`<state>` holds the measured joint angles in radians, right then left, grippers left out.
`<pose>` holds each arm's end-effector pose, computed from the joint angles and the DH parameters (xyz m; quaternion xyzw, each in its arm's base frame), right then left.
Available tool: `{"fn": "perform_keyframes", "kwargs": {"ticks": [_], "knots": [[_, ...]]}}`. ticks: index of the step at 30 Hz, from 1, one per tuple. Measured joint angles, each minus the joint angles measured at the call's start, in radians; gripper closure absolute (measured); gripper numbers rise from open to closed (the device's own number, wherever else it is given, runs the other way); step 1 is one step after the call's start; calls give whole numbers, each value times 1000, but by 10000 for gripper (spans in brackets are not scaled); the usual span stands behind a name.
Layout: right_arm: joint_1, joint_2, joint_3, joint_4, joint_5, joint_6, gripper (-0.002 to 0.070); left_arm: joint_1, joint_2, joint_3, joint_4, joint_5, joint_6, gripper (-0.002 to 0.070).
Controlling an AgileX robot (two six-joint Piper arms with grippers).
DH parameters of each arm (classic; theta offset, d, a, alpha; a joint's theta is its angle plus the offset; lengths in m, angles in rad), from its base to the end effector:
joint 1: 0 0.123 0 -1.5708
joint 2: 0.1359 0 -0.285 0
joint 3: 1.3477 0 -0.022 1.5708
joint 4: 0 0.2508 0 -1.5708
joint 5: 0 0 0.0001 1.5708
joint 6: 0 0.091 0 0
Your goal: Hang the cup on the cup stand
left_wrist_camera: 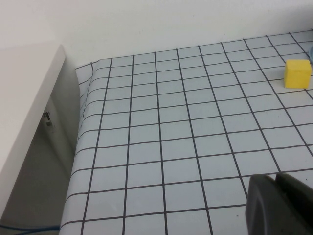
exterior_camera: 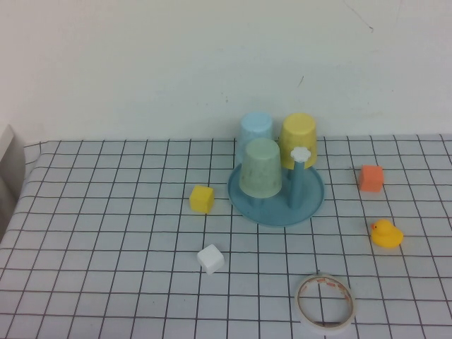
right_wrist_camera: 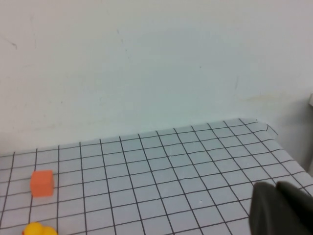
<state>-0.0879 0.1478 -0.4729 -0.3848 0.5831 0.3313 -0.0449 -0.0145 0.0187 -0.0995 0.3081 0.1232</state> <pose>0.0338 -0.0219 0.3112 0.1031 0.7456 -0.1052 0.6499 0.0537 -0.0052 0.1800 0.0380 0.7806 -0.0169 0.6236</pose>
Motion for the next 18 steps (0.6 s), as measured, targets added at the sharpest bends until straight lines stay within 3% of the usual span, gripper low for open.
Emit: {"fn": "perform_keyframes", "kwargs": {"ticks": [14, 18], "knots": [[-4, 27, 12, 16, 23, 0, 678, 0, 0, 0, 0, 0, 0, 676], [-4, 27, 62, 63, 23, -162, 678, 0, 0, 0, 0, 0, 0, 676]]}}
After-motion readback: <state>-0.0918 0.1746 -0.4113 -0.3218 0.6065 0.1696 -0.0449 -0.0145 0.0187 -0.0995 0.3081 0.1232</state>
